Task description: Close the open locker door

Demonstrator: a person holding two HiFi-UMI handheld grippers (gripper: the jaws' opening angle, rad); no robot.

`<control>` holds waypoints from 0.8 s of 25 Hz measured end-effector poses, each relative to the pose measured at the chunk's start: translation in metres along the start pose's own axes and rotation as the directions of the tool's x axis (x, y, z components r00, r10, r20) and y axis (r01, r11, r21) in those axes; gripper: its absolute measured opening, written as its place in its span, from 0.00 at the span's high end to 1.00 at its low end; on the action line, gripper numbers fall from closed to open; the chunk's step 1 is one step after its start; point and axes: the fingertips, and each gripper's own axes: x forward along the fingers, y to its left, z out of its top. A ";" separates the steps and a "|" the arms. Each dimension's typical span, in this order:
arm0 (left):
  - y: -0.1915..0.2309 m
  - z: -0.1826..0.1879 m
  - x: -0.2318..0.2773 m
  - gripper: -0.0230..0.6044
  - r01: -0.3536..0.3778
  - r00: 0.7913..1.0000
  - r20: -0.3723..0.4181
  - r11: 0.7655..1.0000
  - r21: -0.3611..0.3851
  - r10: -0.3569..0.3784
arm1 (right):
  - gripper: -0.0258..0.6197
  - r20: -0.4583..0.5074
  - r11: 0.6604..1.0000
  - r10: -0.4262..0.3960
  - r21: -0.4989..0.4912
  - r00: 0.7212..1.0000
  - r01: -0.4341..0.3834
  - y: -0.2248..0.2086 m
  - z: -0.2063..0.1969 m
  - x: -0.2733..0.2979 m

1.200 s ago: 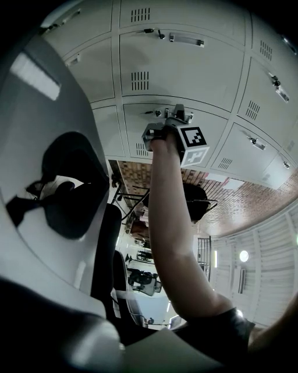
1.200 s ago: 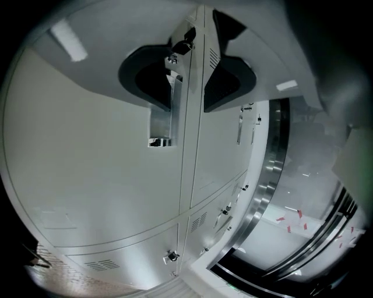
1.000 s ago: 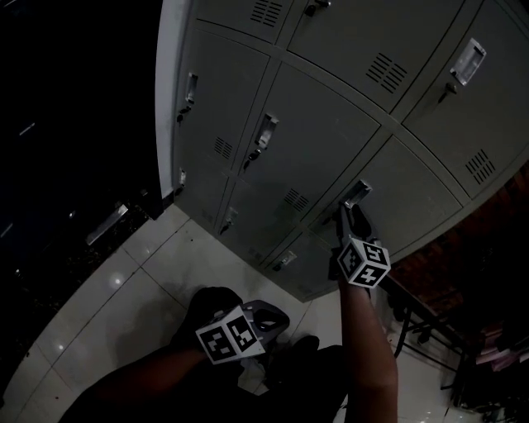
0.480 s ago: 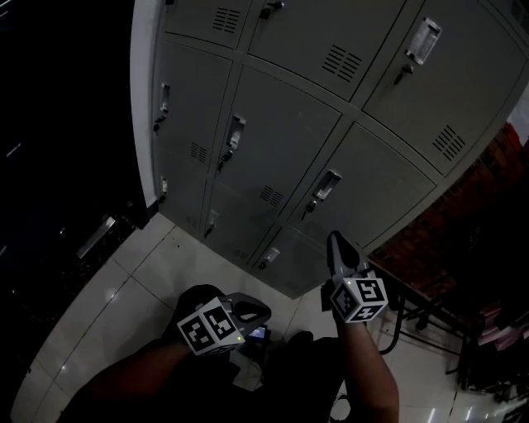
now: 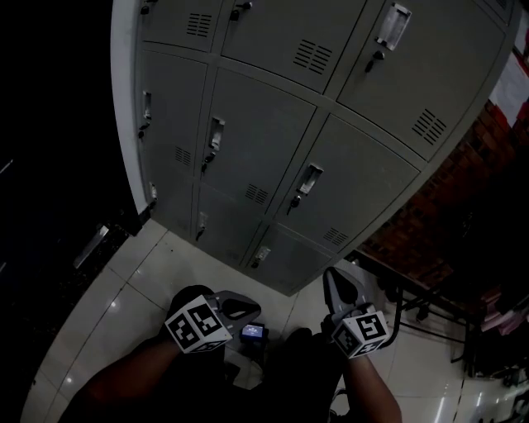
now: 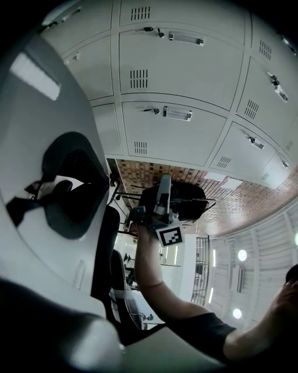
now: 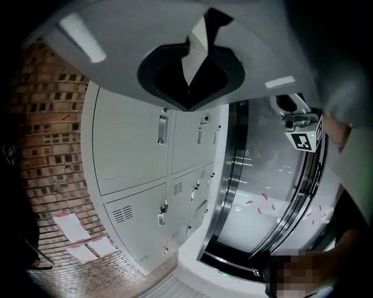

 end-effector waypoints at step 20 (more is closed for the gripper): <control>-0.004 0.001 0.009 0.94 0.008 1.000 -0.010 1.000 0.006 -0.008 | 0.96 -0.078 0.996 0.075 0.057 0.994 -0.071 0.034 -0.068 -0.064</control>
